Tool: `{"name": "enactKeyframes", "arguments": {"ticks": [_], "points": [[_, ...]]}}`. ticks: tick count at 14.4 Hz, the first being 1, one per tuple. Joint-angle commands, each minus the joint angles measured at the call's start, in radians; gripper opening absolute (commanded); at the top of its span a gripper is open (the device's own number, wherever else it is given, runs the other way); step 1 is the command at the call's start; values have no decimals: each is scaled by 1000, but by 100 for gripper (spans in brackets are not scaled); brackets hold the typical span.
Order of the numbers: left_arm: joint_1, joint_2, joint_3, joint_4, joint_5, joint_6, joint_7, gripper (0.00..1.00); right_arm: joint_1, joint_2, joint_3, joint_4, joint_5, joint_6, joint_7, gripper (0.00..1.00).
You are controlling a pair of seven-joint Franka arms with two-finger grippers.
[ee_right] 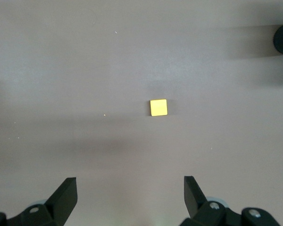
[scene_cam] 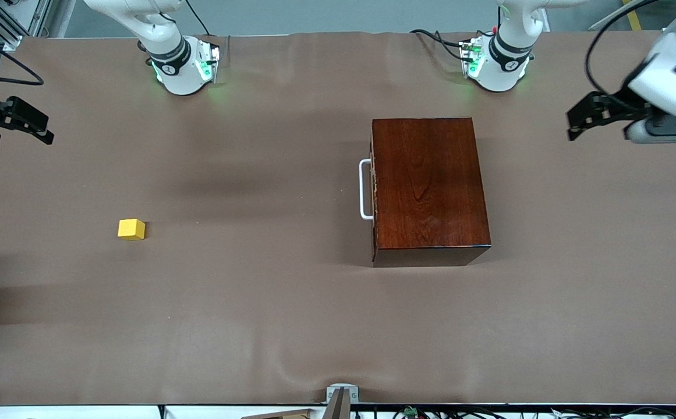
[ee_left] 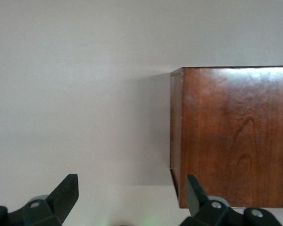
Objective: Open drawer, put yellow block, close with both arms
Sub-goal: 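Move the left gripper toward the drawer's white handle on the wooden box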
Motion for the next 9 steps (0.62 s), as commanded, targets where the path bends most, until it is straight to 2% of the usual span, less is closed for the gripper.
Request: {"name": "enactKeyframes", "arguments": {"ticks": [1,9], "points": [[-24,50,-27,41,4,-18,-20,100,-3,8,2,18,2,-12,0,100],[-196,173,-42,101,53,-14,-156,100,-3,12,2,18,2,-12,6,100]]}}
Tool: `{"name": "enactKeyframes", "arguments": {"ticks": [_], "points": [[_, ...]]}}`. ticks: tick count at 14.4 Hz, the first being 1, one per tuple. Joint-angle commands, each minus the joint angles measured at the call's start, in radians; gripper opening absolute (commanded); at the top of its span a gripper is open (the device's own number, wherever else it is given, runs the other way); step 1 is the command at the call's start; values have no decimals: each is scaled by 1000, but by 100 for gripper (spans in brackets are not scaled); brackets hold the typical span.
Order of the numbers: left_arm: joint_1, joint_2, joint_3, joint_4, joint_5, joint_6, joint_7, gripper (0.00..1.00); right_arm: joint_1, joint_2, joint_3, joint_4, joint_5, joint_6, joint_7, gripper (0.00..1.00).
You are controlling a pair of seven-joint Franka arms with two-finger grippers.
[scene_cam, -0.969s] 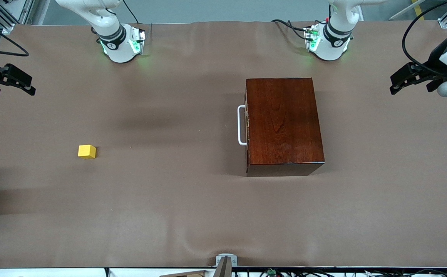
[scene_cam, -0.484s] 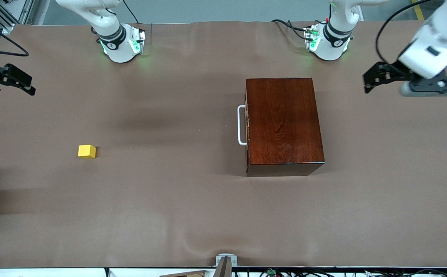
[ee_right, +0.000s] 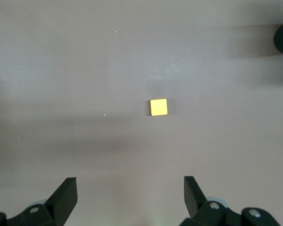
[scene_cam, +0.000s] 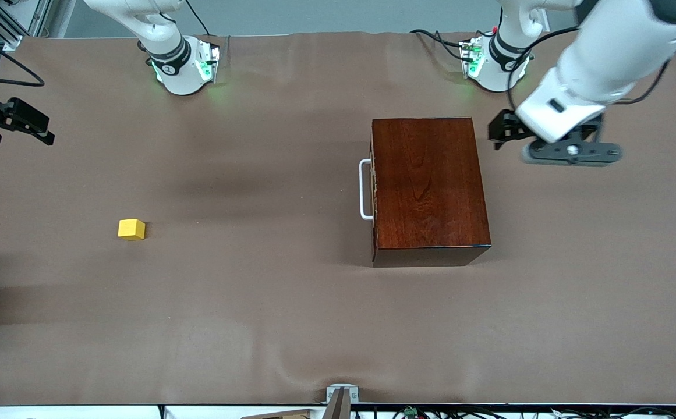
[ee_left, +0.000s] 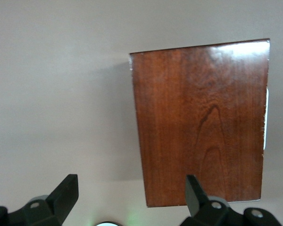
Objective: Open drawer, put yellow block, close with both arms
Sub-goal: 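Move the left gripper toward the drawer's white handle on the wooden box, then lower the left gripper and hook the white drawer handle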
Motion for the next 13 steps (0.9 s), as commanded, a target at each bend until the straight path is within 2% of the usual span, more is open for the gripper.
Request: {"name": "enactKeyframes", "arguments": {"ticks": [1,5,10,13], "points": [[-55,69,-1,79,28,-14,-45,100,-3,8,2,18,2,-12,6,100],[-129,146,1,130,31,-6,-106,100,-3,8,2,18,3,-12,8,100],[-202,206,4,144,33,75,-226,100,0,8,2,18,3,-12,8,100],[-268,275,13,206,40,97,-328,100,0,8,2,18,3,-12,8,100]]}}
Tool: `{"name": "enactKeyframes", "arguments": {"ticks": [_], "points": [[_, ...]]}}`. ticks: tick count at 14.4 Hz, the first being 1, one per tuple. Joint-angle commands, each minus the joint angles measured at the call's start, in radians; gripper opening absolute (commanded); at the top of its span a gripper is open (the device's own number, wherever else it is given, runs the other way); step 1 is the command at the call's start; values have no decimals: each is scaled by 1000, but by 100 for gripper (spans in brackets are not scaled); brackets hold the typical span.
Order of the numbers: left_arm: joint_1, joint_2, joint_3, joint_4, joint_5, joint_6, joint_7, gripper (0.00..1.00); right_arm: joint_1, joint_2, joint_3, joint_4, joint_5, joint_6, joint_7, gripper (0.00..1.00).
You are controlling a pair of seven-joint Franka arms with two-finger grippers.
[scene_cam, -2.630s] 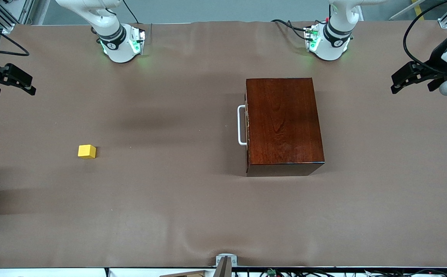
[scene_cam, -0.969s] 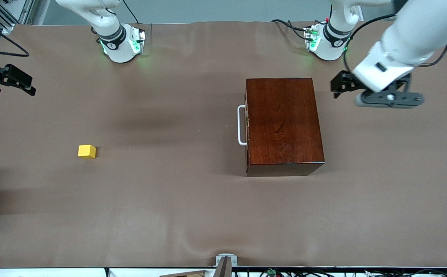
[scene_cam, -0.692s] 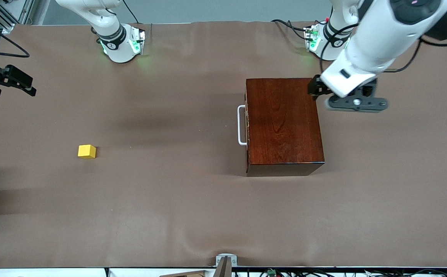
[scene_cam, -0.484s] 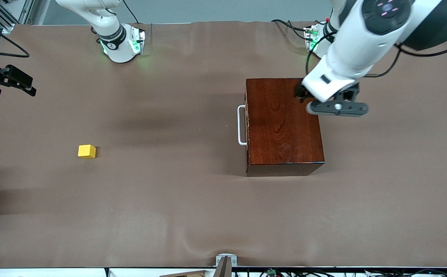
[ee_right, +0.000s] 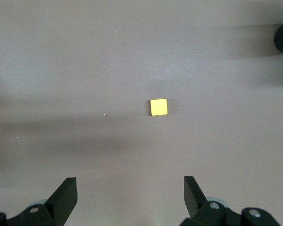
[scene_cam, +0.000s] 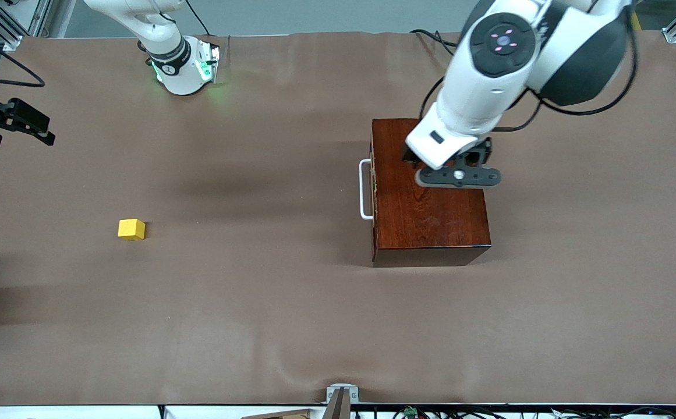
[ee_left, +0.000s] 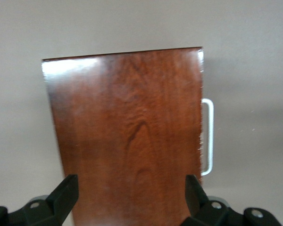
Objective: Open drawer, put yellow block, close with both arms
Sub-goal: 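Lower the left gripper and hook the white drawer handle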
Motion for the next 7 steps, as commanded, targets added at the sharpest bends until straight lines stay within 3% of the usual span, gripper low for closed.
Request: {"name": "enactKeyframes", "arguments": {"ticks": [1,7], "points": [[-72,86,14,101,36,-3,-101,100,2,7,2,18,3,-12,8,100],[-155,160,16,109,37,114,-254,100,2,7,2,18,3,-12,8,100]]}}
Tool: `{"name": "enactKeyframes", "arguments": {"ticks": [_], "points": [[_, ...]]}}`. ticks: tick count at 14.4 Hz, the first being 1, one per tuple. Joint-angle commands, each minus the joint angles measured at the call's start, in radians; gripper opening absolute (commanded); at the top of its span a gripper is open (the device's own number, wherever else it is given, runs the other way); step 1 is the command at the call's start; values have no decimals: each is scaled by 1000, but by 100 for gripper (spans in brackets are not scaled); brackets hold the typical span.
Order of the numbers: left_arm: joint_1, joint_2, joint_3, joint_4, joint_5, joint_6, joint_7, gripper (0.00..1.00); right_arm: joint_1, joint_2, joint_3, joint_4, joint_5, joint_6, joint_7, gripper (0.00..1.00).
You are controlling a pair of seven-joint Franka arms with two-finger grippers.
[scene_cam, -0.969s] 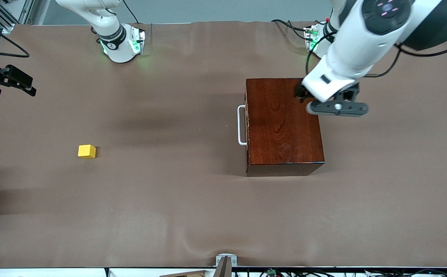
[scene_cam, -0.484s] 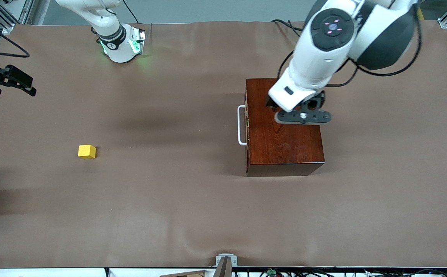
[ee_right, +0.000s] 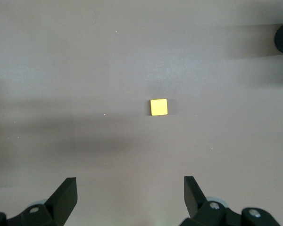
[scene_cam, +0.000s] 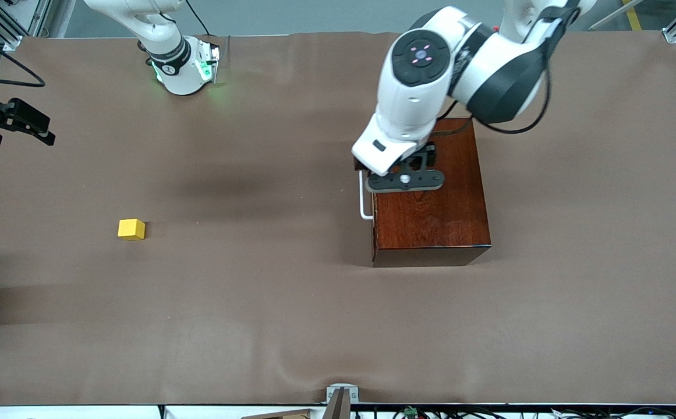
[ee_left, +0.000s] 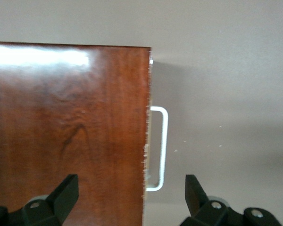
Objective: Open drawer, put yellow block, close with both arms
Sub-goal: 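Lower the left gripper and hook the white drawer handle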
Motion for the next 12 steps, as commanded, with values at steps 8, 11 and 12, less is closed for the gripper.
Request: {"name": "enactKeyframes", "arguments": {"ticks": [8,11,12], "points": [[-293,162,218,114,23,101,-214,100,-5,7,1,18,3,-13,8,100],[-415,210,341,114,20,146,-230,100,-5,7,1,18,3,-13,8,100],[-422,214,348,114,21,151,-234,100,-5,7,1,16,3,-13,8,100]]}}
